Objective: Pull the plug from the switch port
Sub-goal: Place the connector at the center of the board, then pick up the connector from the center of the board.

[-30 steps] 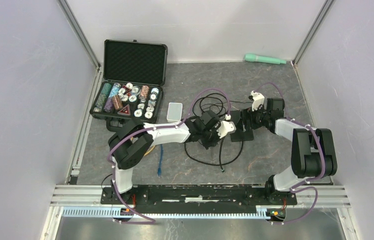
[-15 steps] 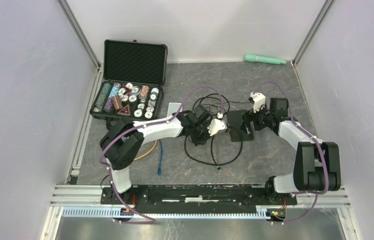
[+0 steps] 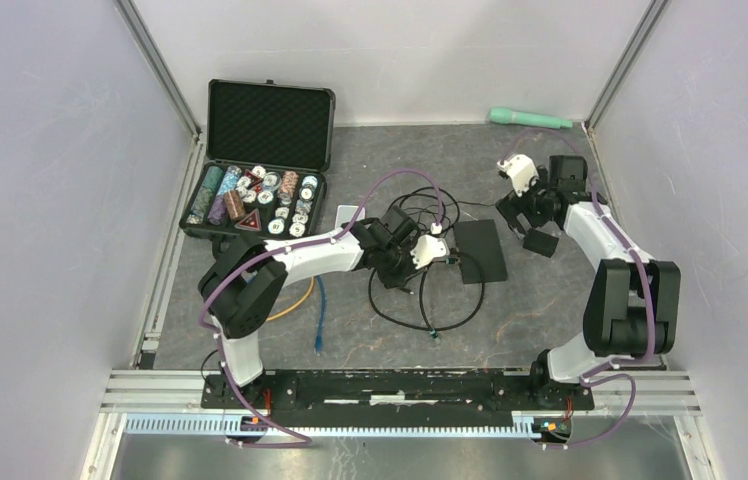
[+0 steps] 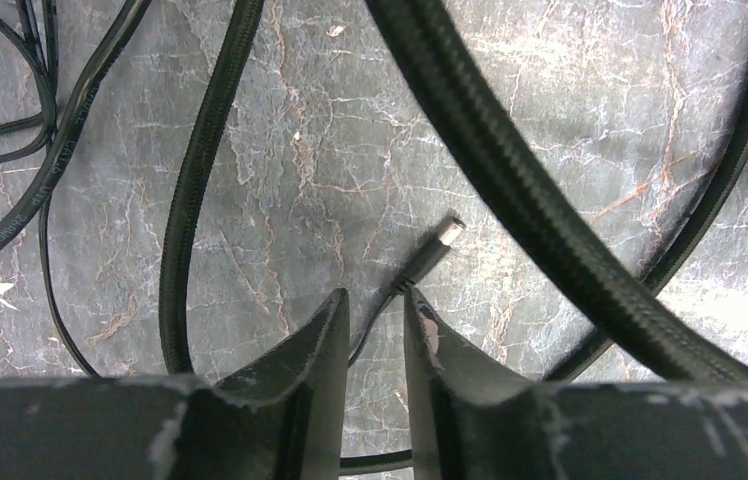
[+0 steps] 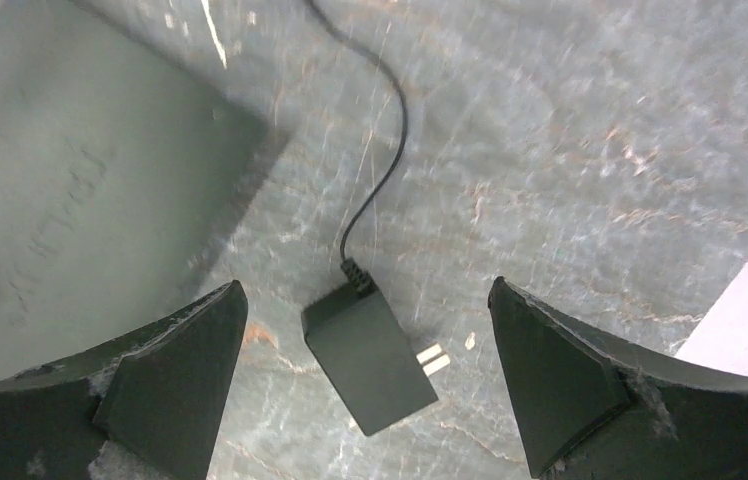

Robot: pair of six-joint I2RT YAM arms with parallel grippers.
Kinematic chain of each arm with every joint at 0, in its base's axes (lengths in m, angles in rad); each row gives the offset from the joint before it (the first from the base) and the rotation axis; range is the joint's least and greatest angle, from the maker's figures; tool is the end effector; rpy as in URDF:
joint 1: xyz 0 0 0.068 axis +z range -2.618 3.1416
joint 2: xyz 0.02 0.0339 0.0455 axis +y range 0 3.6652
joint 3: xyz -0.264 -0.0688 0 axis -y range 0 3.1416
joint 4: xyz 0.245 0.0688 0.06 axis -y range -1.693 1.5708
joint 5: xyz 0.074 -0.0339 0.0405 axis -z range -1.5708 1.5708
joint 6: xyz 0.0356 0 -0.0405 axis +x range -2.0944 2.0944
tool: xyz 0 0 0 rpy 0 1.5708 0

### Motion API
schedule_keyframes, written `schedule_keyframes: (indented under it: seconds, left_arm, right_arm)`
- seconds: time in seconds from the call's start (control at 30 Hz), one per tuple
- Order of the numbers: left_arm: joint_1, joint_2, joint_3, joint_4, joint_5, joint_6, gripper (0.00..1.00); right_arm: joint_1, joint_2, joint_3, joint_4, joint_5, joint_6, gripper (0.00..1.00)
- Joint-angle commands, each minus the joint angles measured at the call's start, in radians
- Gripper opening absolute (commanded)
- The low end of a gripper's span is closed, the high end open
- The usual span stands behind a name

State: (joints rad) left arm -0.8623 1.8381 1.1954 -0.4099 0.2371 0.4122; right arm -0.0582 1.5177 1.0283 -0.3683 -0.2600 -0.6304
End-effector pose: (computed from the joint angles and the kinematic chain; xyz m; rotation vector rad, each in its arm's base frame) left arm 0.2381 -0.2907 0.1750 1.6447 2.0810 -0.4646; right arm 0.3213 -0.0096 0.2329 -0.7854 2.2578 -0.0063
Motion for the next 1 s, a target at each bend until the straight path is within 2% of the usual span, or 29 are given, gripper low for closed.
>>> schedule_keyframes:
  seconds: [0.0,0.13,0.3,0.43,0.57,0.73,0.97]
  left_arm:
    - [0.001,-0.003,0.015,0.026,-0.002,0.031,0.37]
    - [0.005,-0.045,0.004,0.032,-0.006,0.032,0.54]
    - [0.016,-0.125,0.030,-0.059,0.050,0.033,0.65]
    - [0.027,-0.204,0.084,-0.200,0.196,0.053,0.68]
    - [0.095,-0.250,0.121,-0.215,0.280,0.007,0.71]
    - [0.156,-0.214,0.173,-0.202,0.185,-0.049,0.72]
    - [0.163,-0.206,0.159,-0.175,0.158,-0.072,0.73]
  right_arm:
    - [-0.019,0.056,0.045,-0.162,0.047,-0.202,0.98]
    - [-0.031,0.041,0.030,-0.165,0.034,-0.243,0.98]
    - [-0.031,0.038,0.039,-0.155,-0.033,-0.204,0.98]
    - [-0.031,0.047,0.051,-0.152,-0.062,-0.178,0.98]
    - [-0.031,0.044,0.059,-0.139,-0.087,-0.160,0.98]
    - [-0.031,0.093,0.122,-0.161,-0.023,-0.180,0.98]
    - [-0.029,0.208,0.214,-0.156,0.020,-0.172,0.96]
